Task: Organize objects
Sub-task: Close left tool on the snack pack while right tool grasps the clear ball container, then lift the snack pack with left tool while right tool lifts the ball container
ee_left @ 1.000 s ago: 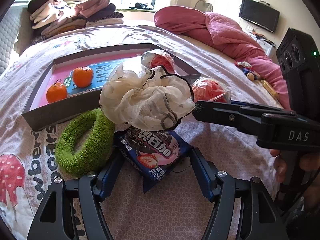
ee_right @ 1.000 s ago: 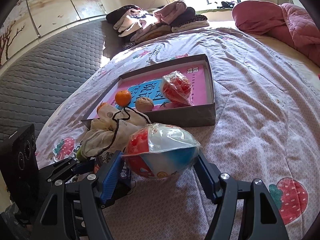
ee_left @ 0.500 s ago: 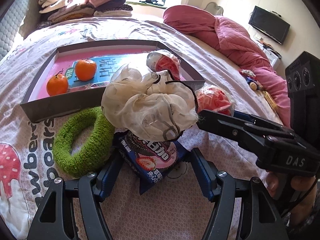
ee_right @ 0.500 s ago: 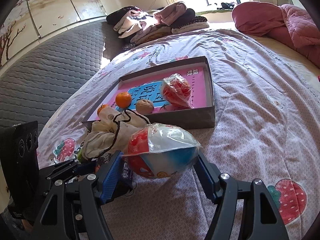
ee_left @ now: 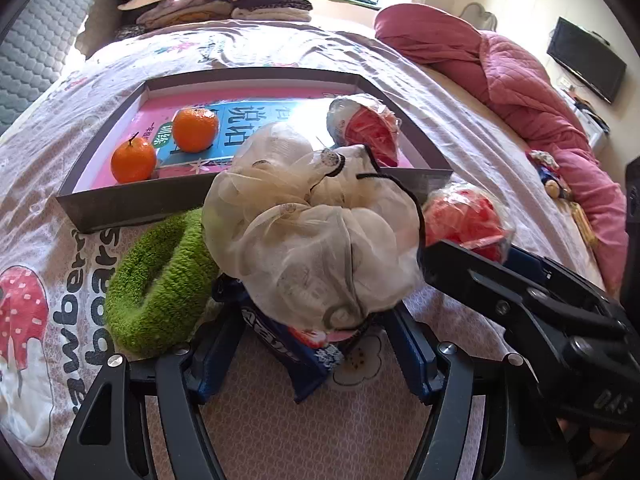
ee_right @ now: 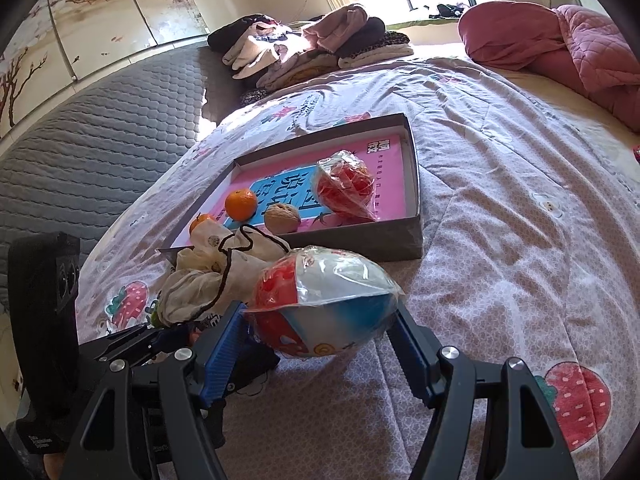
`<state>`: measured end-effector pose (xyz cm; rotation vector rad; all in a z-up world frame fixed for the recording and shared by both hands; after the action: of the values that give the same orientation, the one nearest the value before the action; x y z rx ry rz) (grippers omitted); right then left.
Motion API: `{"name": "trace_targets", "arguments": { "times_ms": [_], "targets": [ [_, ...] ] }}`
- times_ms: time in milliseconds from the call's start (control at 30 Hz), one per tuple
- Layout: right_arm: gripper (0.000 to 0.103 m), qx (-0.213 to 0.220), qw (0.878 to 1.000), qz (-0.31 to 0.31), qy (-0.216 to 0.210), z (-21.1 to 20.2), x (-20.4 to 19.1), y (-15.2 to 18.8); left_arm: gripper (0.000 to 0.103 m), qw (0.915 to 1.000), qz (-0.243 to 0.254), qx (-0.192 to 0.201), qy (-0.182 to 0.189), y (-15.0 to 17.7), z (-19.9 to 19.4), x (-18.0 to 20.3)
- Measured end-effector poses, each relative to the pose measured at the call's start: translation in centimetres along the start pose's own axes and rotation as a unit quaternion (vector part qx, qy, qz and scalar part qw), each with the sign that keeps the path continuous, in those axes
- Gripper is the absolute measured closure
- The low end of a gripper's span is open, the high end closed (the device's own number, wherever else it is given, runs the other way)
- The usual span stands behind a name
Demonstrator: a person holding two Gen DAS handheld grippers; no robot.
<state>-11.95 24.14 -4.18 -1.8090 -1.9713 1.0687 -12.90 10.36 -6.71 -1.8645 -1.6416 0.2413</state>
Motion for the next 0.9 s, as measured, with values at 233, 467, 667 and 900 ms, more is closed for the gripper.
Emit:
{"name": "trace_targets", "arguments": {
  "times_ms": [233, 467, 667, 900],
  "targets": [
    [0.033, 0.002, 1.0, 0.007, 0.001, 0.0, 0.5, -0.1, 0.035, 0.9998, -0.017, 0.013, 0.002, -0.7, 1.0, -0.8],
    [0.033, 0.001, 1.0, 0.009, 0.002, 0.0, 0.6, -0.1, 0.046, 0.9994, -0.015, 0.026, 0.019, -0.9, 0.7, -1.6],
    [0.033, 0.001, 1.0, 0.009, 0.001, -0.1, 0.6, 0.0, 0.046, 0.9993, -0.004, 0.027, 0.025, -0.4, 0.1, -1.4],
    [0.033, 0.003, 1.0, 0.004, 0.0, -0.4, 0.1, 0.1, 0.046, 0.9993, 0.002, 0.022, 0.029, 0.6, -1.1, -1.2]
  ]
}}
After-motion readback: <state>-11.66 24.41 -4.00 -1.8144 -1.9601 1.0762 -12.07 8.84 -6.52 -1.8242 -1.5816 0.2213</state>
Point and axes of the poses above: each gripper's, at about its wrist camera, not at the fingertips, and z roughly the way its jaws point, x to its right, y to its underside, the point moved 3 cm from there along z, roughly the way its jaws point, and after that the axes turned 6 degrees about y, right-handed, at the moved point
